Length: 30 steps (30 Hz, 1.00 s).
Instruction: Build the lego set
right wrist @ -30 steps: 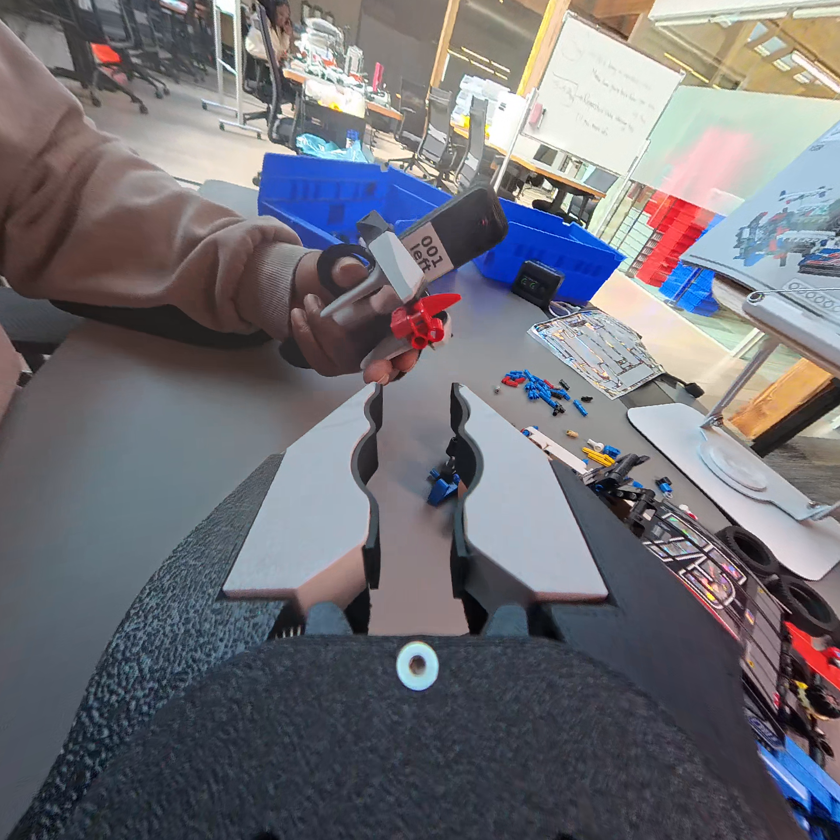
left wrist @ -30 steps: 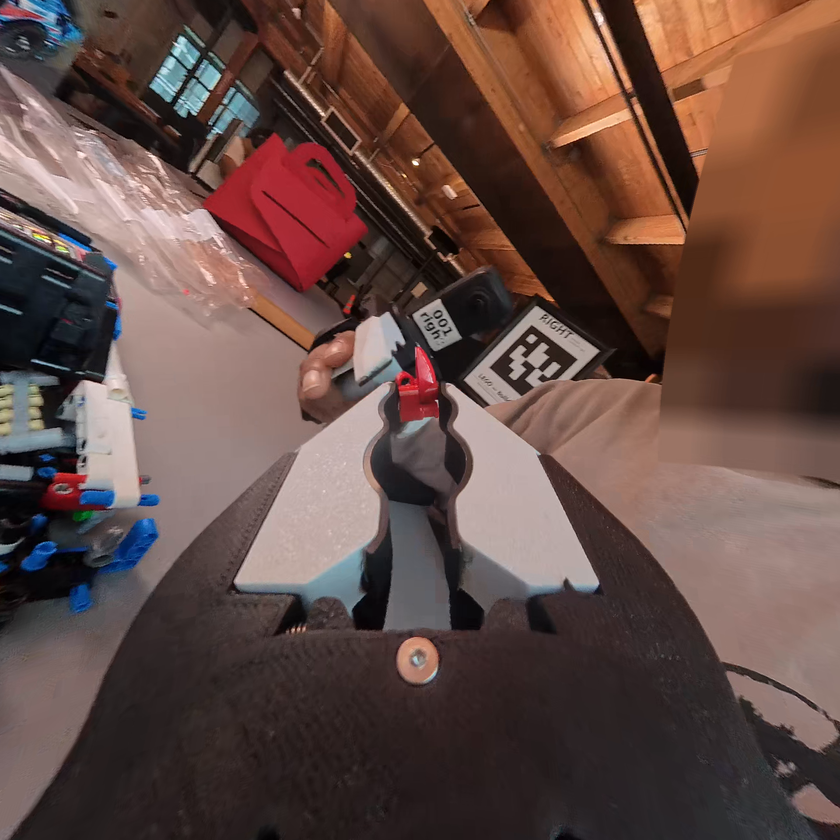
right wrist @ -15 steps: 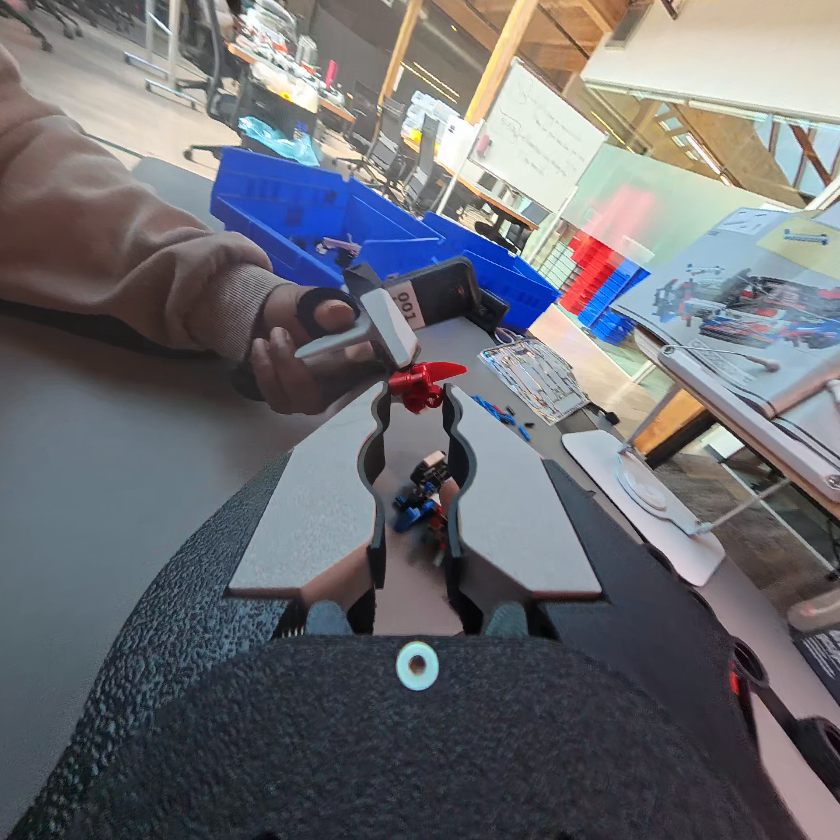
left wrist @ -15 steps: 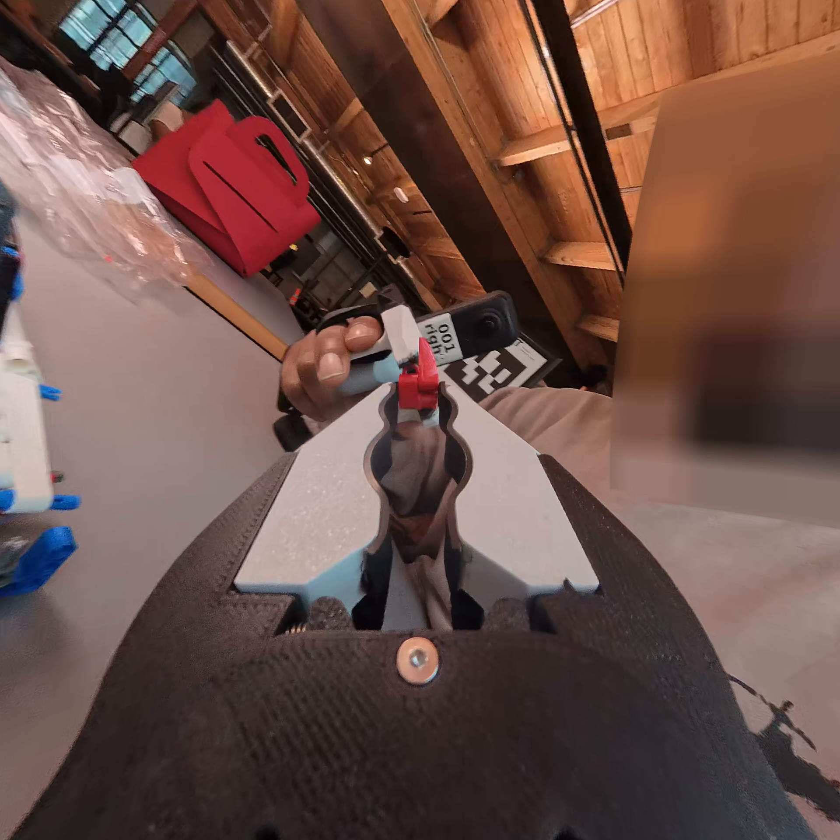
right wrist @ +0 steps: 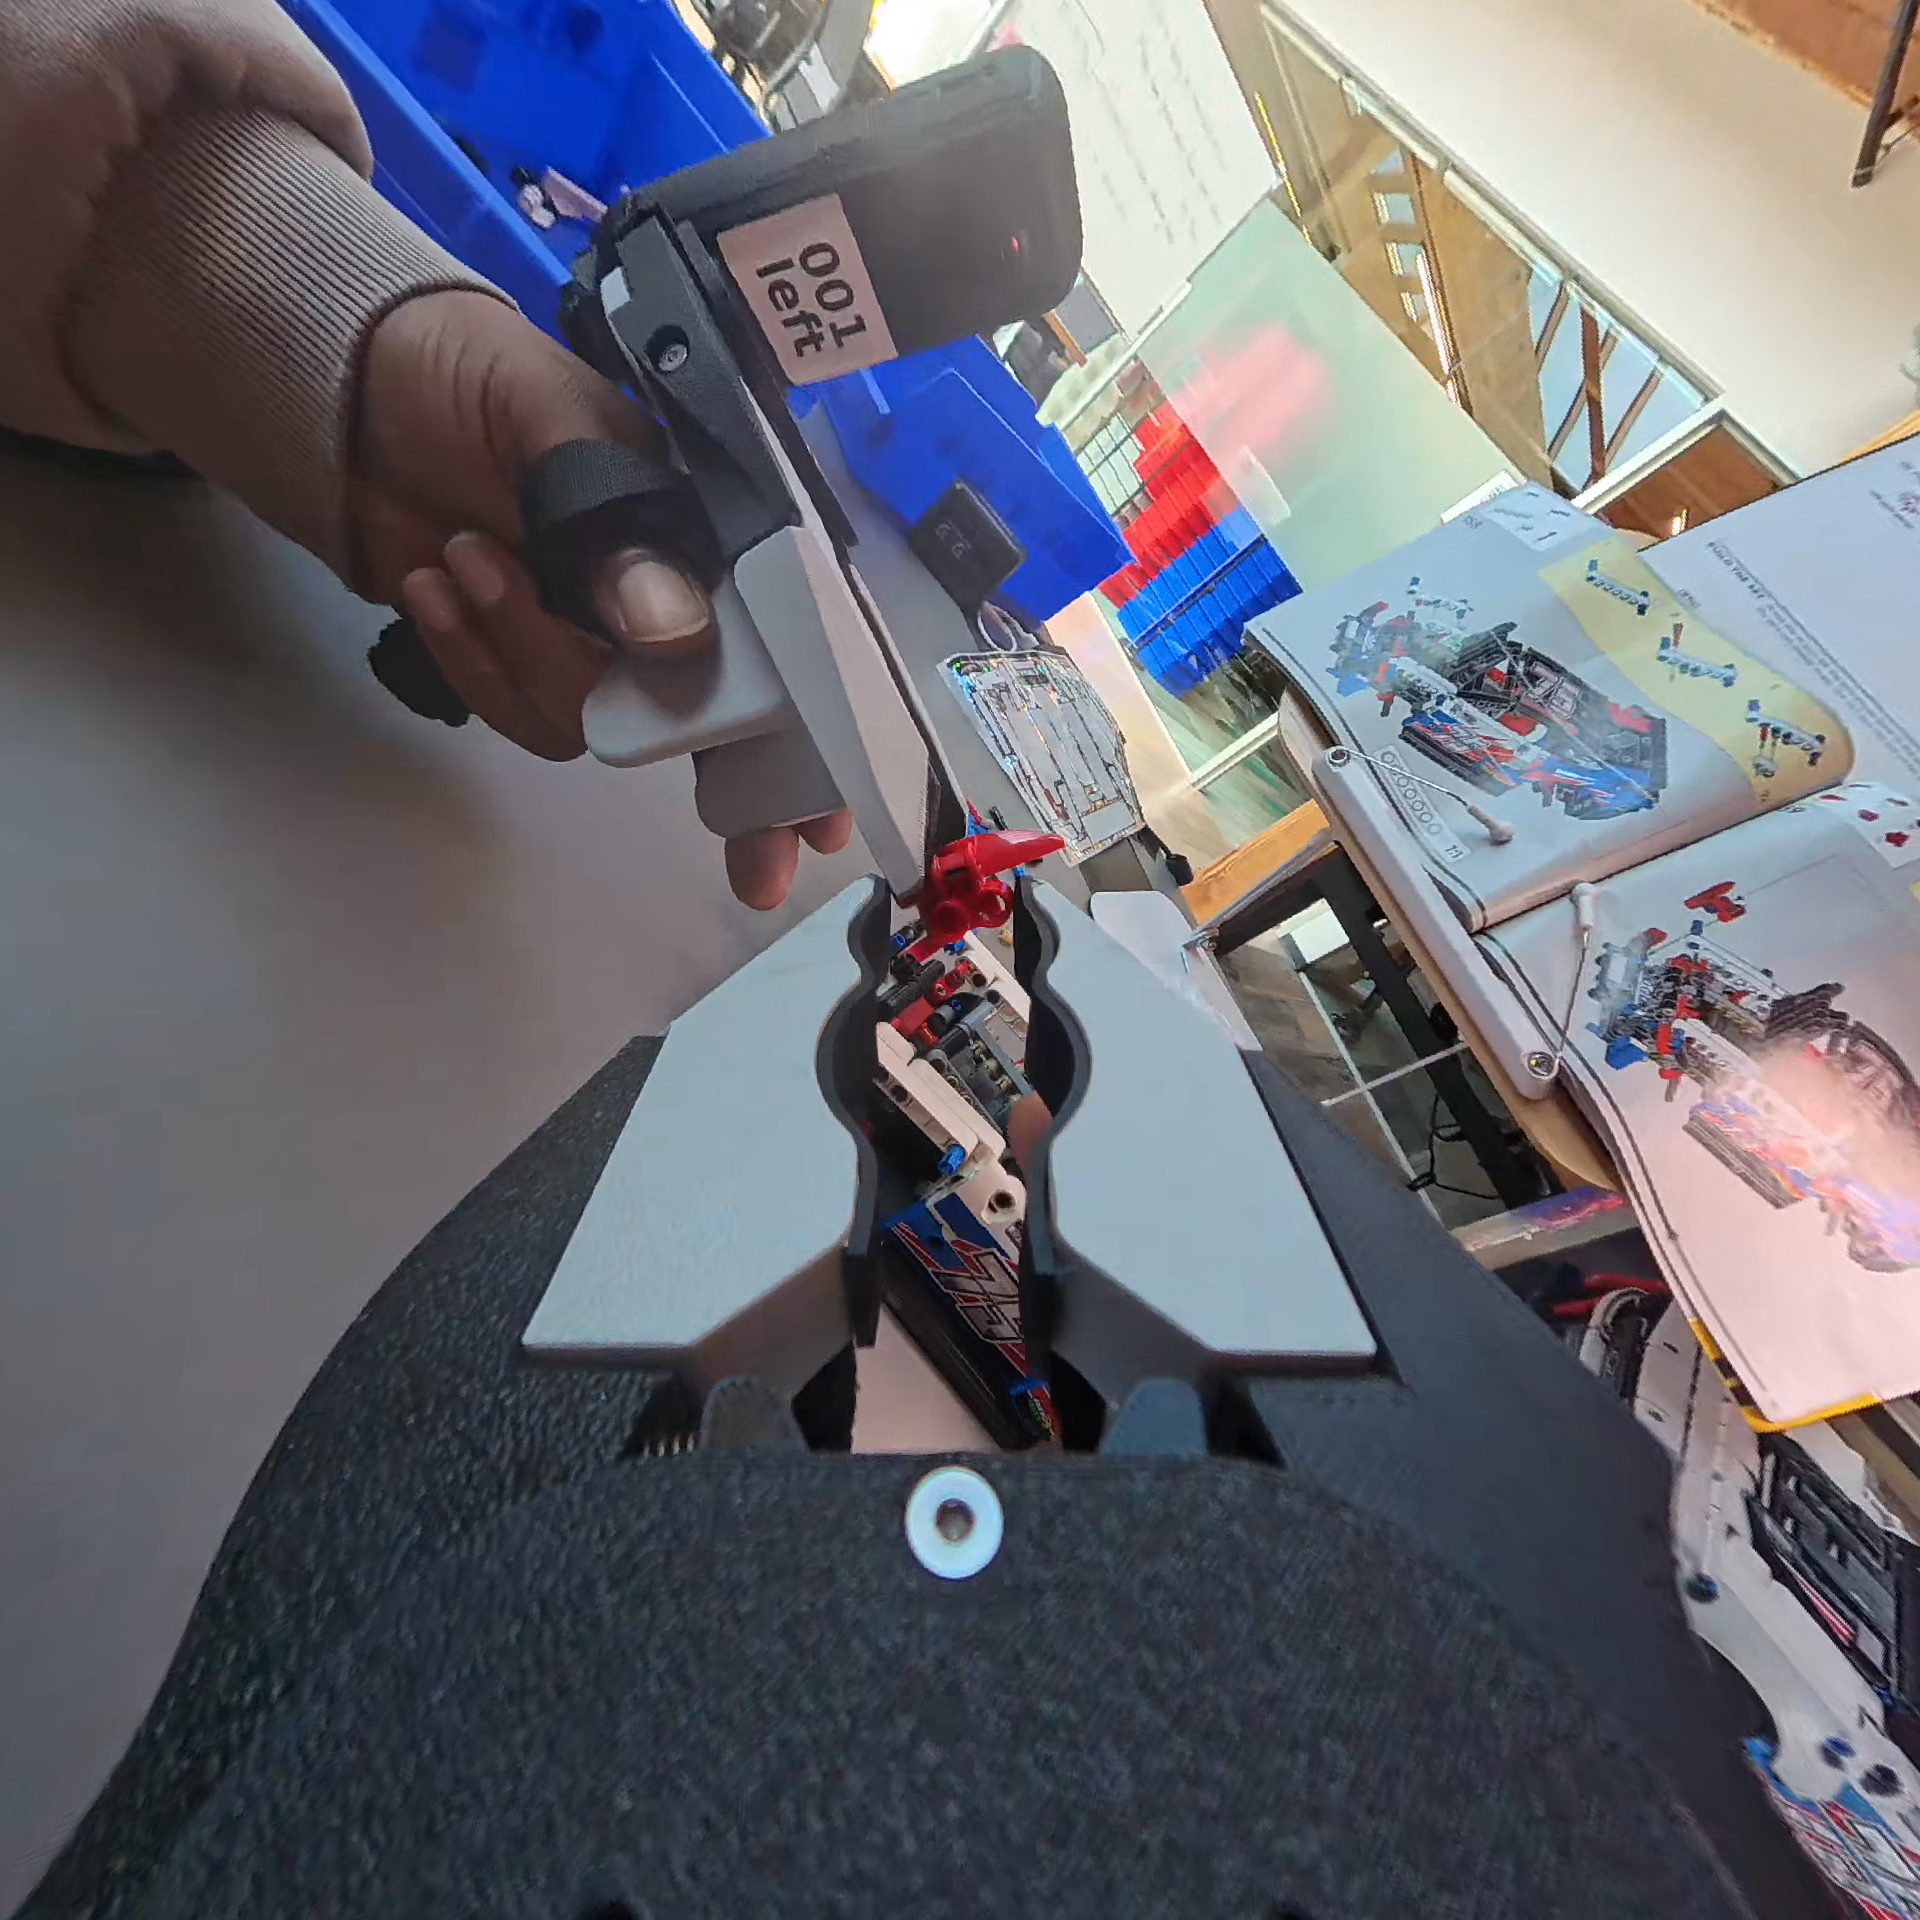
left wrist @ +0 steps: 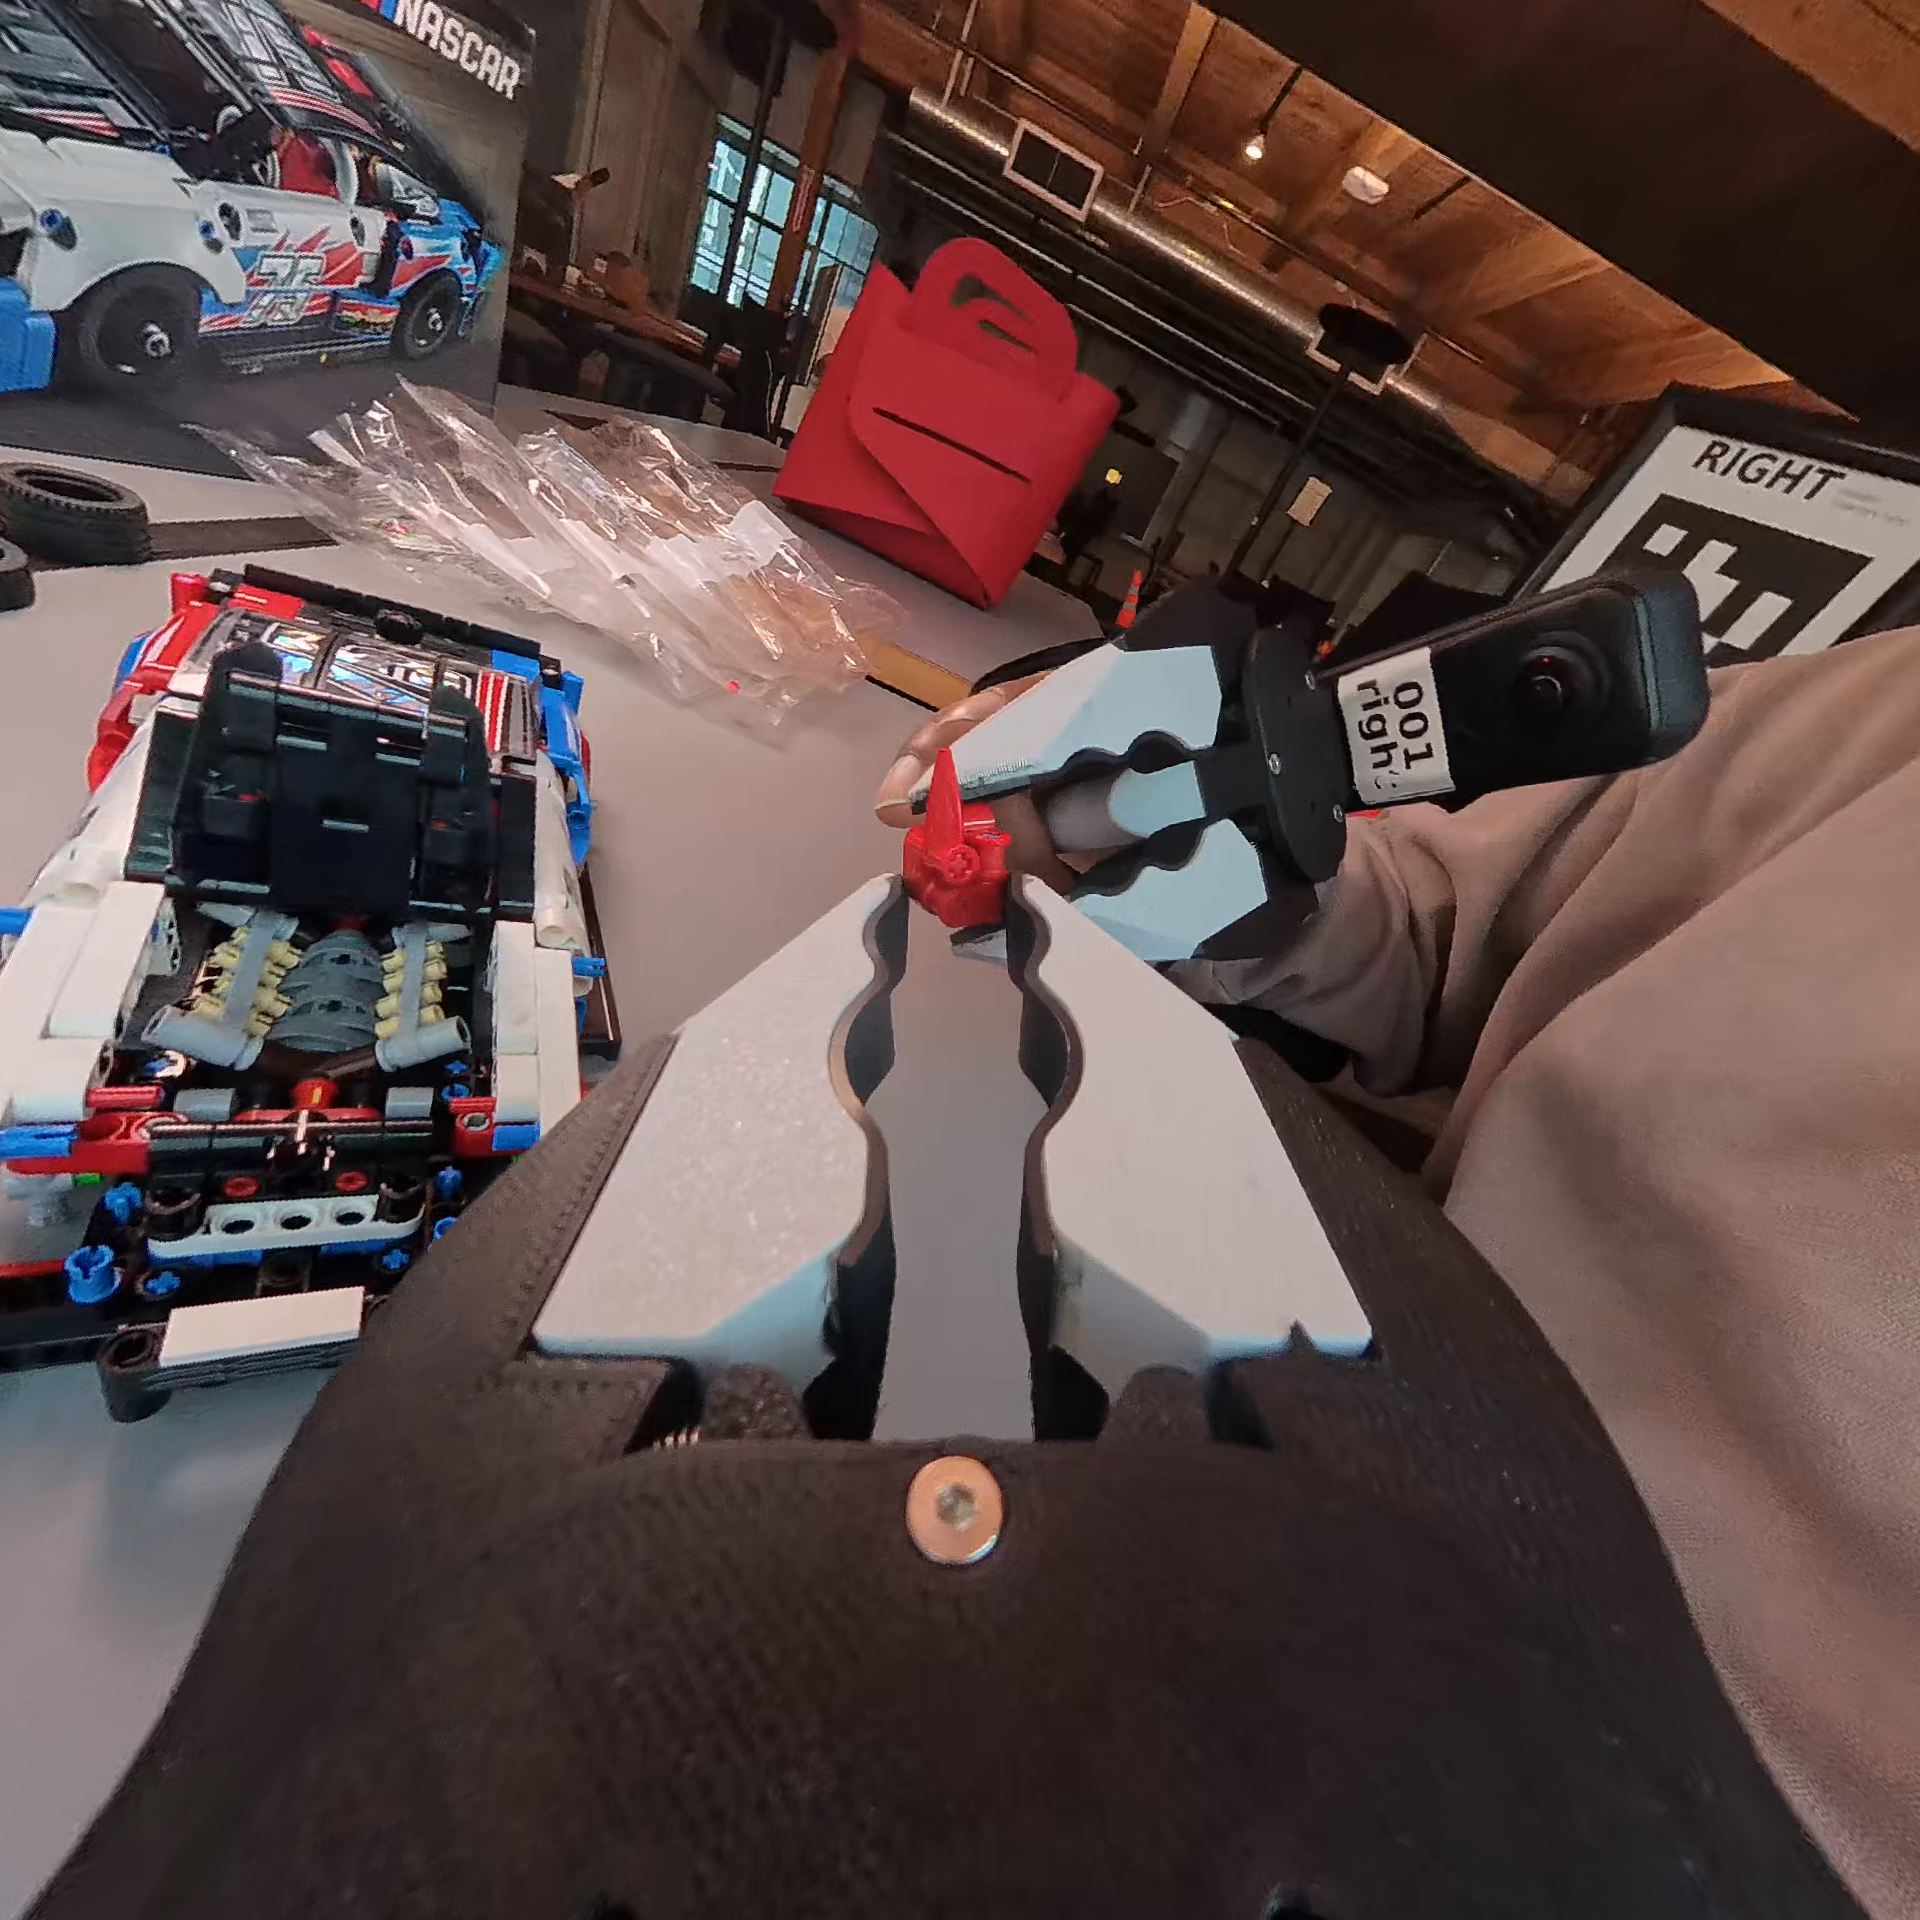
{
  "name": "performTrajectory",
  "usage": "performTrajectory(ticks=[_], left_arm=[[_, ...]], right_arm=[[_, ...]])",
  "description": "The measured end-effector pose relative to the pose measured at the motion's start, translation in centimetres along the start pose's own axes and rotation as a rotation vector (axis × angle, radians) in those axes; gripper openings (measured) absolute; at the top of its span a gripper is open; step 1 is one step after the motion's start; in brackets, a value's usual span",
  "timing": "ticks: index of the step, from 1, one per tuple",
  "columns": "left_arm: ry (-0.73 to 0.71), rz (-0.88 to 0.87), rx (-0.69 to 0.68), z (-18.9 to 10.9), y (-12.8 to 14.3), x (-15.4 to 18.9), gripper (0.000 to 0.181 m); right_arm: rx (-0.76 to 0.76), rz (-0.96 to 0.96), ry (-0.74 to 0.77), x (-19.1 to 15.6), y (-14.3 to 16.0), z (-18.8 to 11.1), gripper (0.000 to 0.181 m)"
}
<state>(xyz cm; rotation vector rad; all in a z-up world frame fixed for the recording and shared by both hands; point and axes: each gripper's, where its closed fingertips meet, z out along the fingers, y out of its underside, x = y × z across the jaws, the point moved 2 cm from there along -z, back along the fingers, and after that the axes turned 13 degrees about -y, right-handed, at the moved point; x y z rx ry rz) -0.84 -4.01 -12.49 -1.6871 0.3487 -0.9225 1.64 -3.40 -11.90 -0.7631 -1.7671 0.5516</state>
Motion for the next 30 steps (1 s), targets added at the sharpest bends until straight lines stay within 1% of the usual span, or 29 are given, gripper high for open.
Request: performTrajectory(ticks=[2,5,7,8,11,15,19,26,30], left_arm=[[0.025,0.025,0.011,-0.2,-0.2,0.5,0.016],[0.087,0.033,0.025,-0.6,-0.4,1.2,0.016],[0.137,0.002,0.03,-0.8,-0.6,1.6,0.015],[0.155,-0.014,0.028,-0.9,-0.7,1.7,0.015],[0.176,-0.051,0.024,-0.9,-0.6,1.7,0.015],[0.206,-0.178,0.015,-0.9,-0.9,1.5,0.014],[0.214,-0.292,-0.026,-0.5,-0.5,1.1,0.014],[0.227,-0.414,-0.087,-0.1,0.3,0.7,0.015],[0.212,-0.433,-0.079,0.0,0.3,0.4,0.015]], right_arm=[[0.069,0.036,-0.037,-0.1,-0.5,-0.4,0.021],[0.19,0.163,-0.15,-0.3,-1.2,-1.2,0.019],[0.242,0.184,-0.167,-0.1,-1.5,-1.8,0.013],[0.246,0.177,-0.174,-0.2,-1.5,-2.0,0.012],[0.23,0.141,-0.154,-0.3,-1.6,-1.9,0.012],[0.188,0.038,-0.085,-0.1,-1.7,-1.9,0.012],[0.151,-0.032,-0.046,-0.1,-1.3,-1.7,0.014],[0.105,-0.045,-0.074,-0.4,-0.3,-1.3,0.013],[0.095,-0.004,-0.075,-0.3,-0.1,-1.2,0.012]])
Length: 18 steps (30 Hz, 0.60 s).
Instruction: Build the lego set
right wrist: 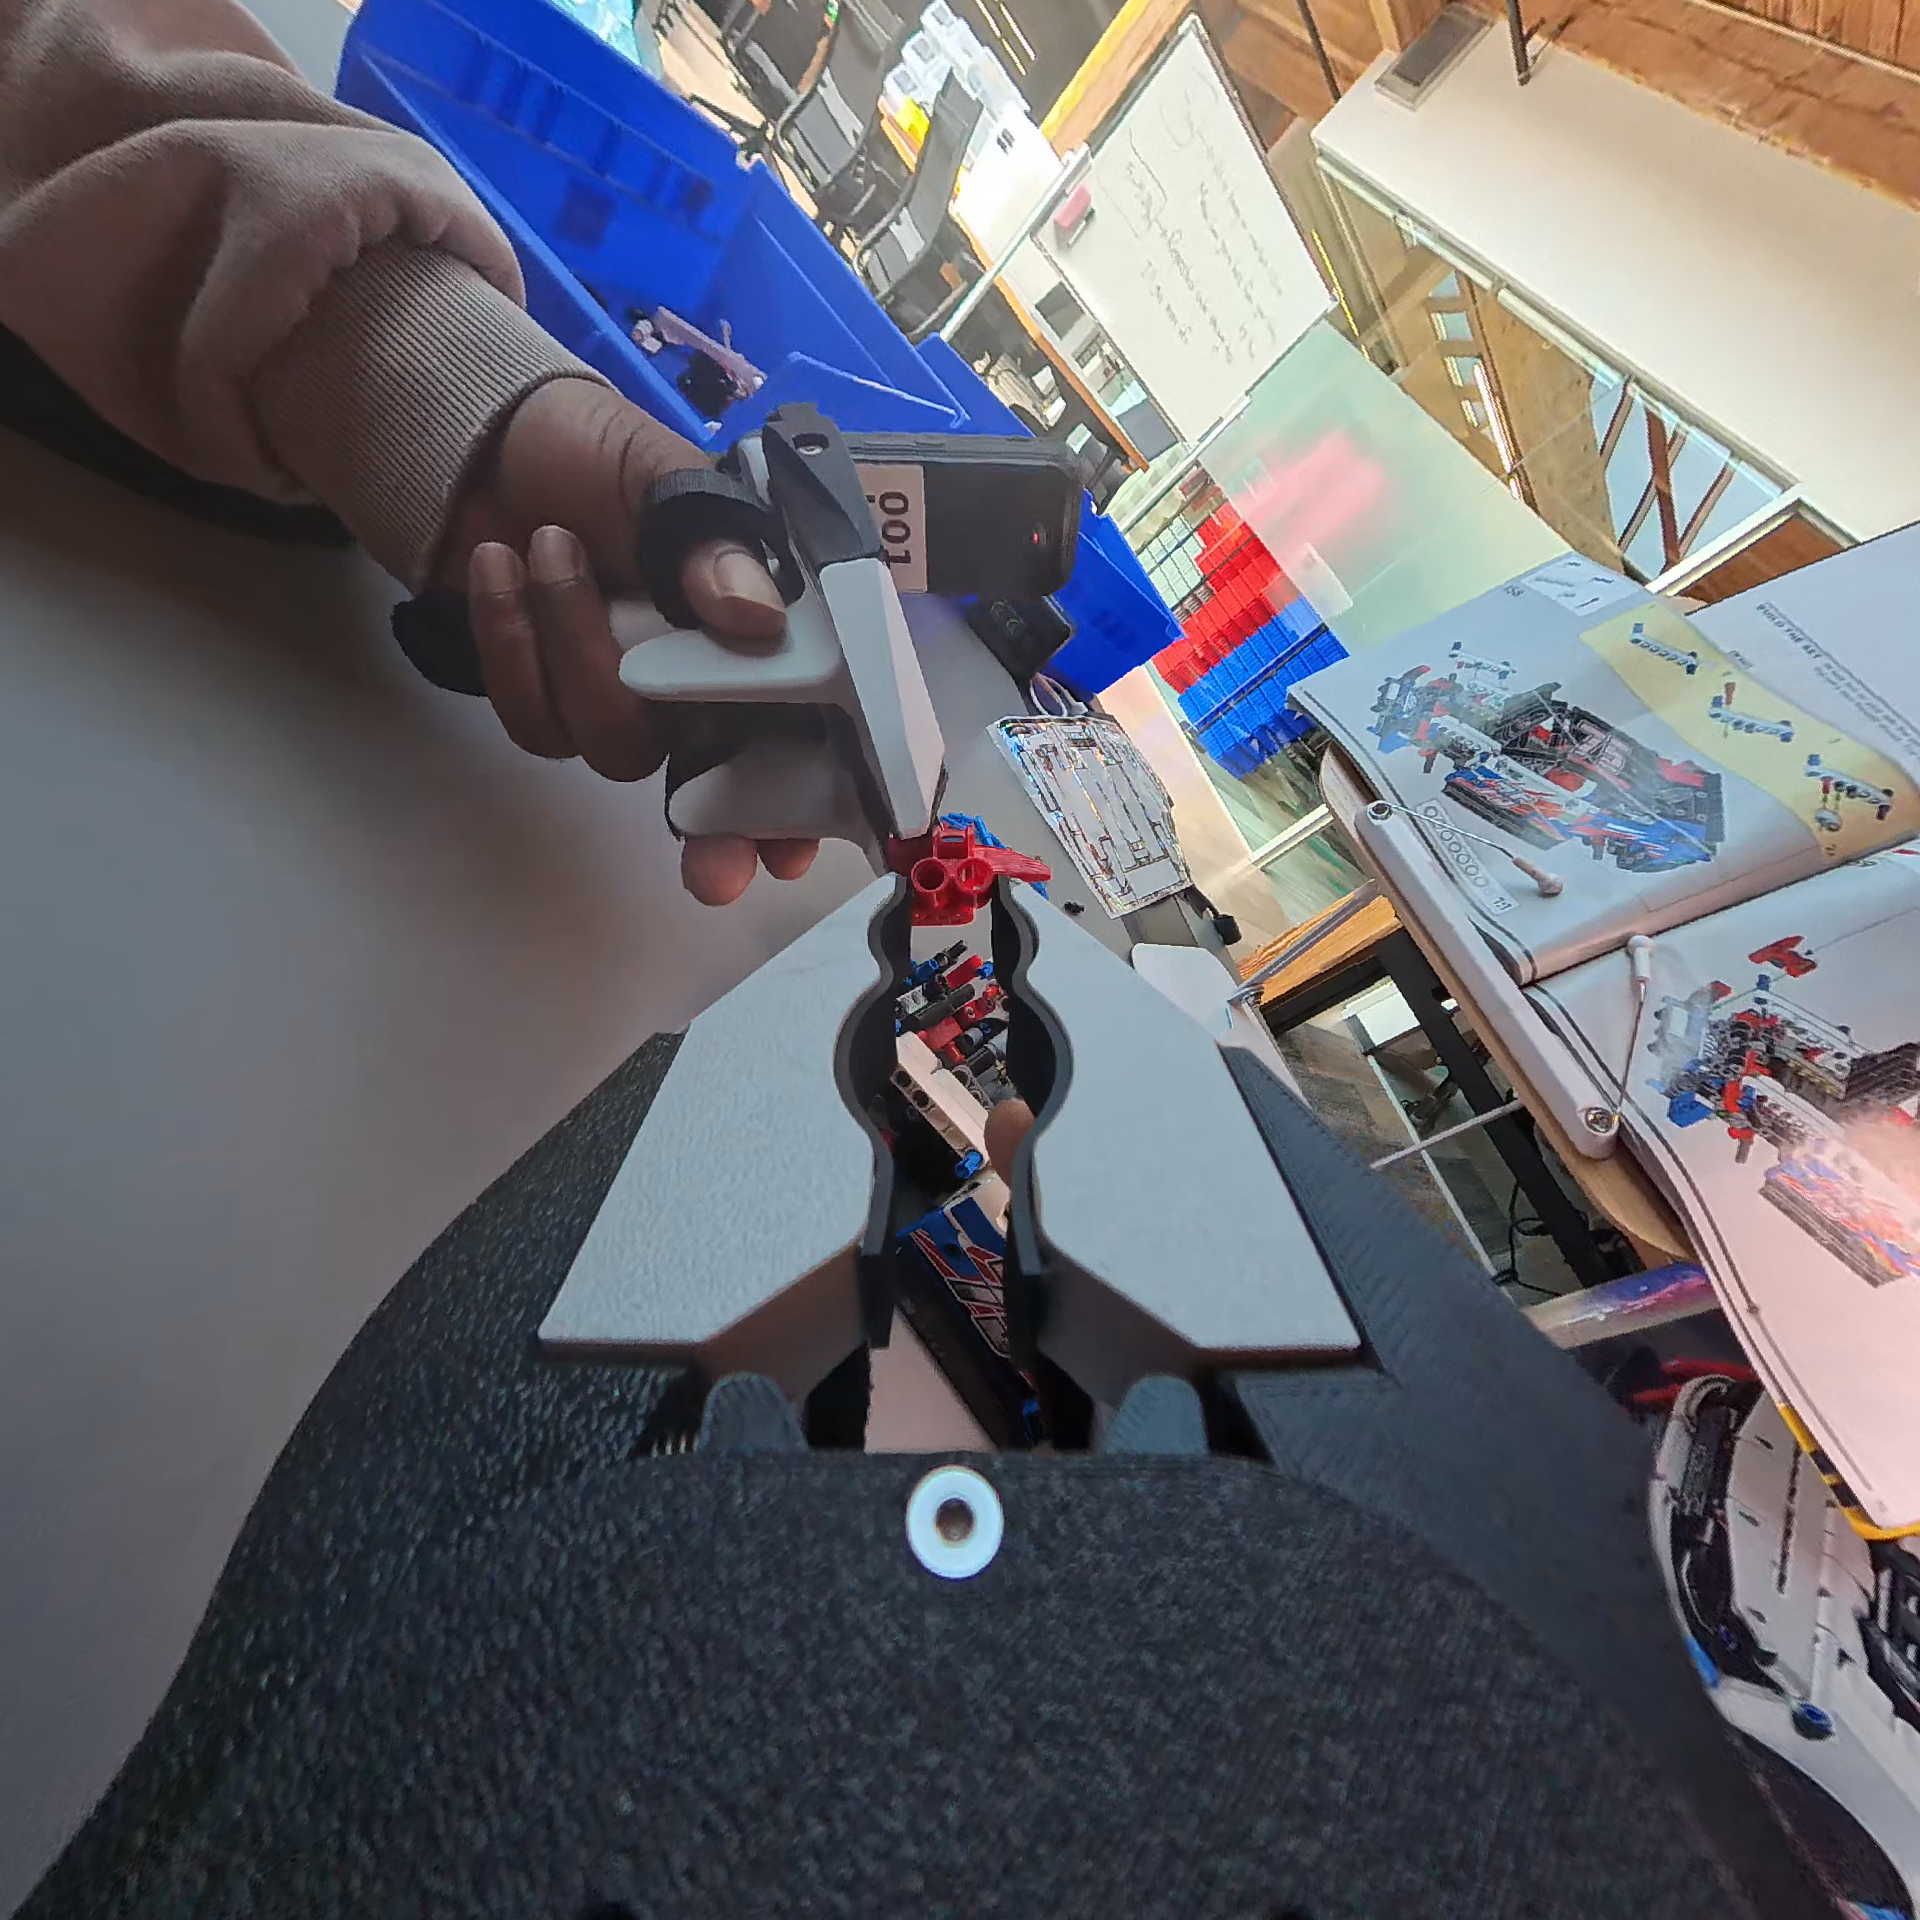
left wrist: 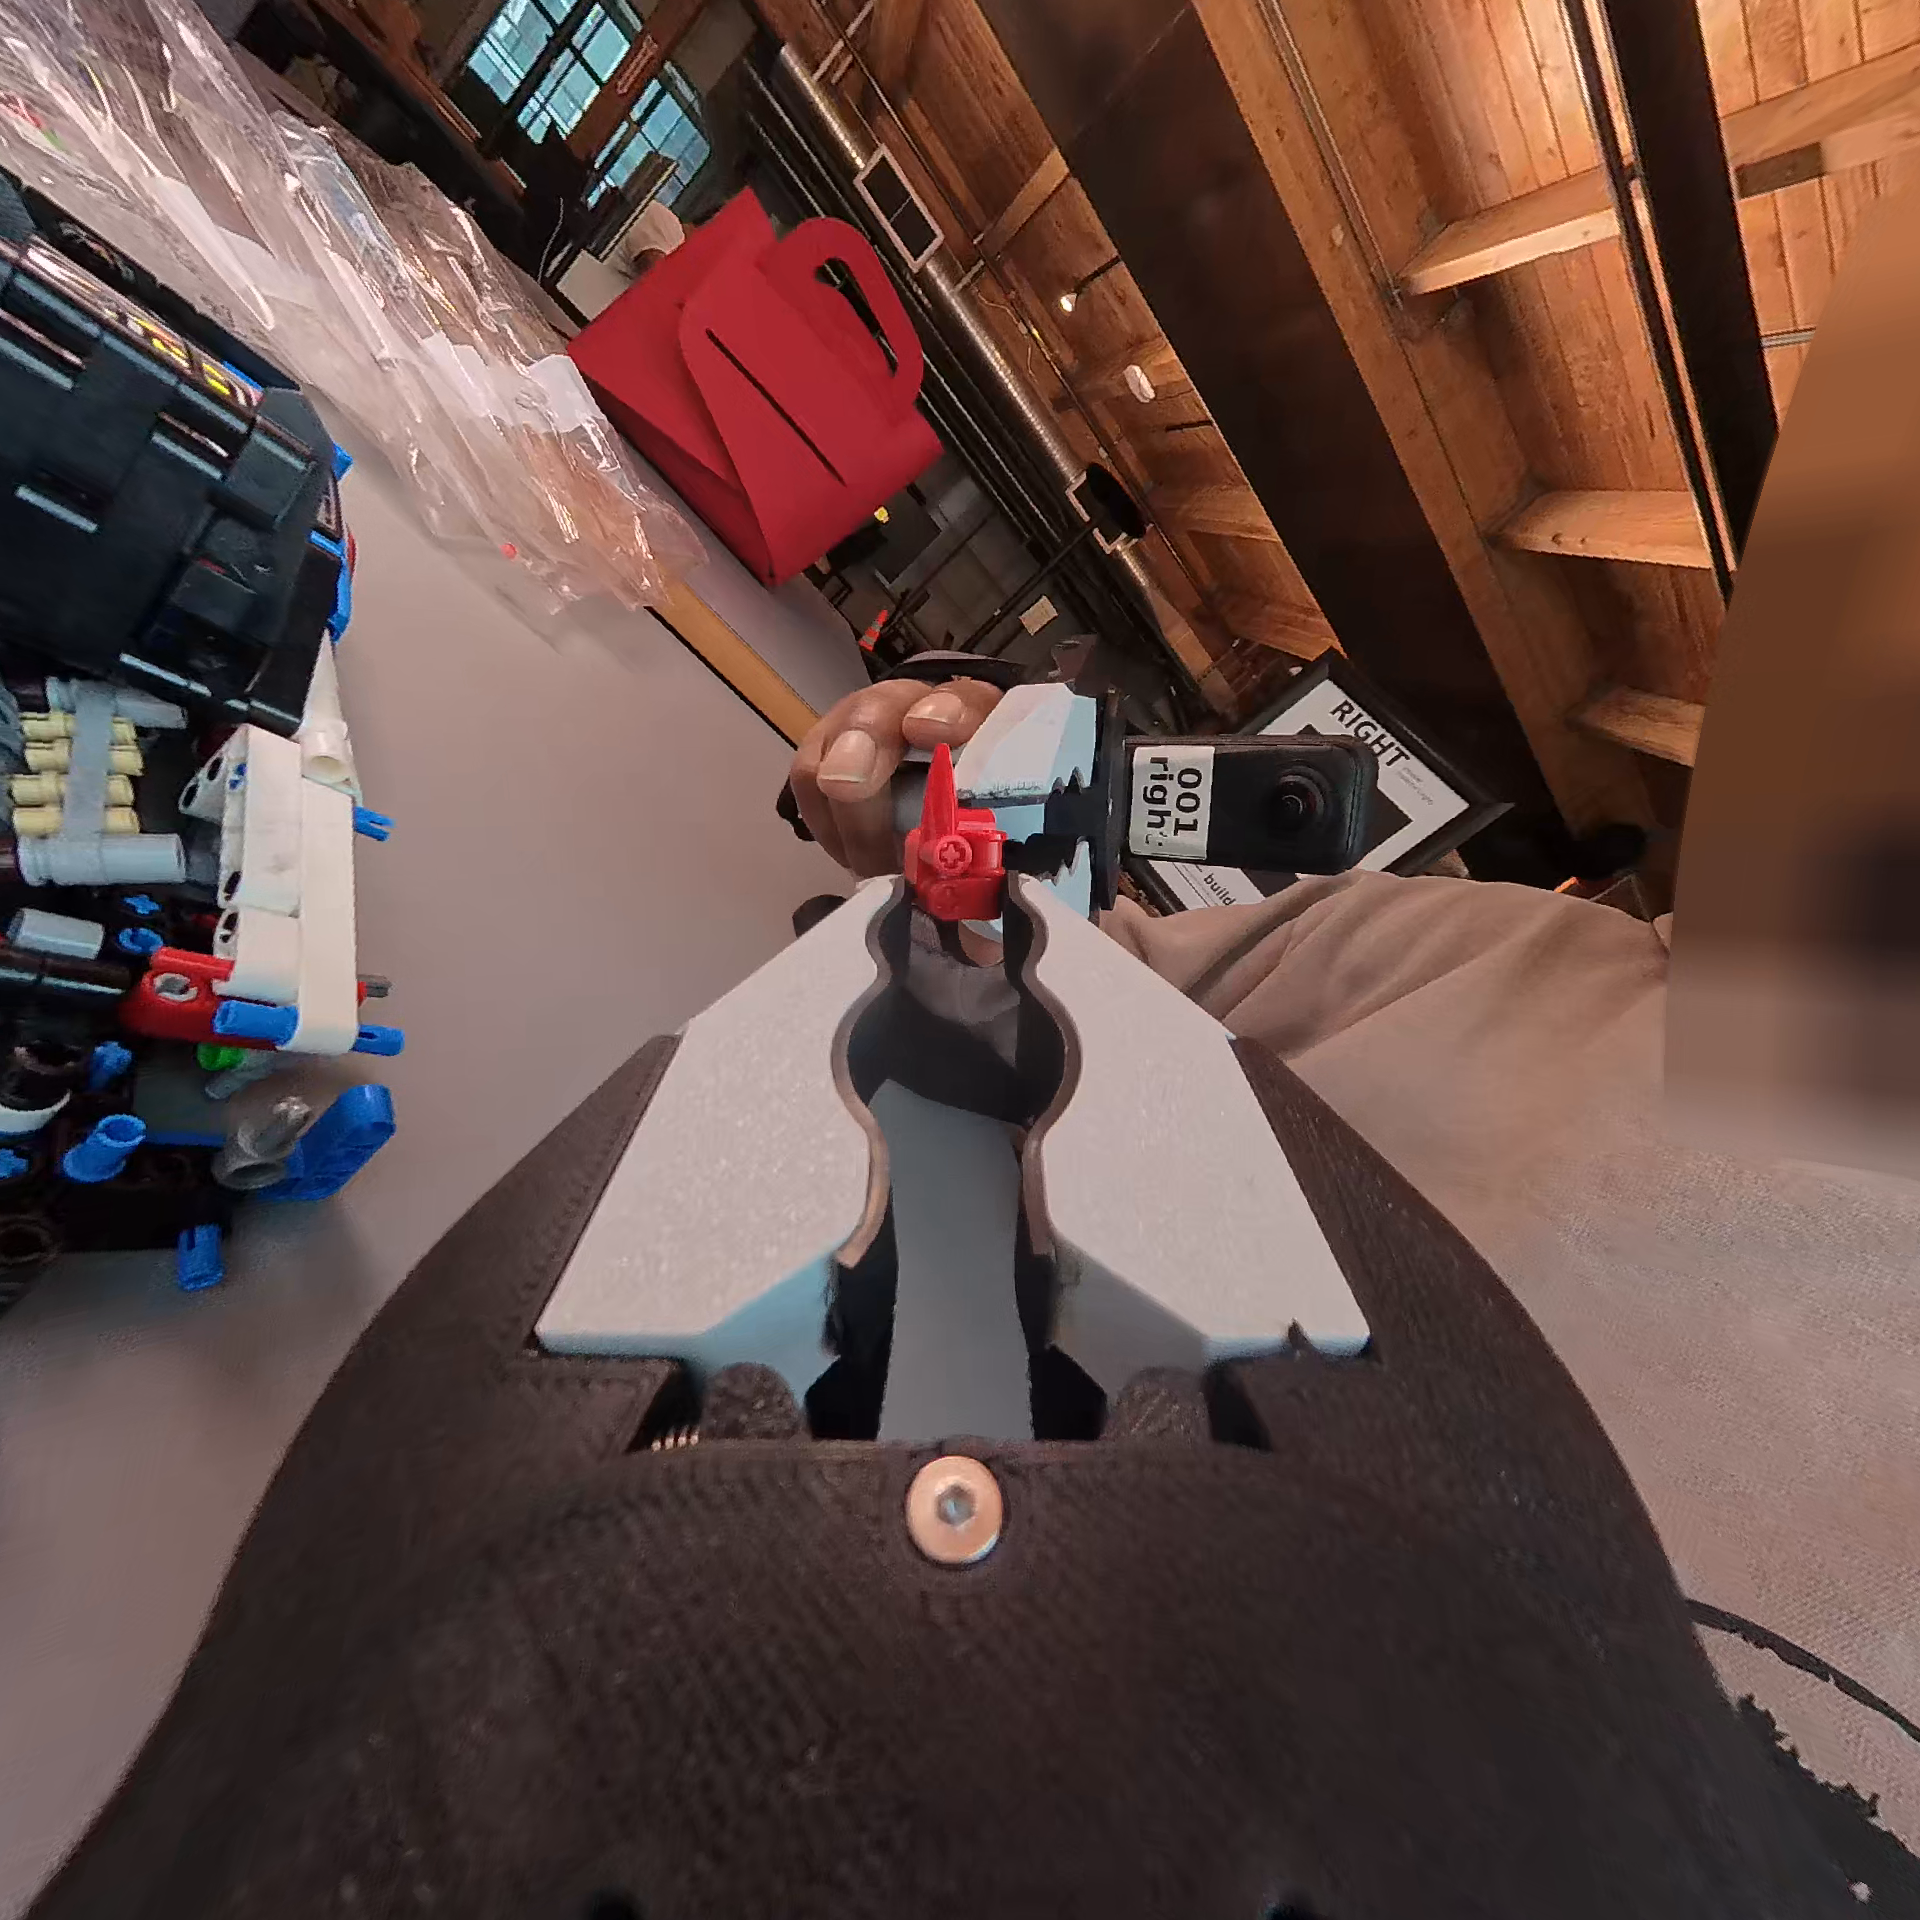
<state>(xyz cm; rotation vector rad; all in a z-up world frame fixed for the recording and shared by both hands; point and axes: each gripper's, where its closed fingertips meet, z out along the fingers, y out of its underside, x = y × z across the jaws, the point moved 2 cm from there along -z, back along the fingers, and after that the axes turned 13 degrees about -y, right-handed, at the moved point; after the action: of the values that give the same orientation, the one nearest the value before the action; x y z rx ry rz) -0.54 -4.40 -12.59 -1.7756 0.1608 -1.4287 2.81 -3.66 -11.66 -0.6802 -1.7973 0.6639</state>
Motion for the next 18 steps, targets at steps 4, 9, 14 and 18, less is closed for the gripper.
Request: performTrajectory(ticks=[4,9,14,18], left_arm=[[-0.086,0.069,0.014,0.0,-0.1,-0.7,0.015],[-0.174,0.178,-0.003,0.1,0.1,-1.2,0.014],[-0.194,0.188,-0.052,0.1,0.6,-1.5,0.014],[-0.2,0.163,-0.111,0.2,1.3,-1.8,0.014]], right_arm=[[-0.039,0.021,0.02,0.1,0.7,0.4,0.012],[-0.054,0.06,0.015,0.1,1.2,0.7,0.012],[-0.064,0.049,-0.012,-0.4,1.5,0.8,0.011],[-0.074,0.017,-0.047,-1.0,1.9,1.0,0.012]])
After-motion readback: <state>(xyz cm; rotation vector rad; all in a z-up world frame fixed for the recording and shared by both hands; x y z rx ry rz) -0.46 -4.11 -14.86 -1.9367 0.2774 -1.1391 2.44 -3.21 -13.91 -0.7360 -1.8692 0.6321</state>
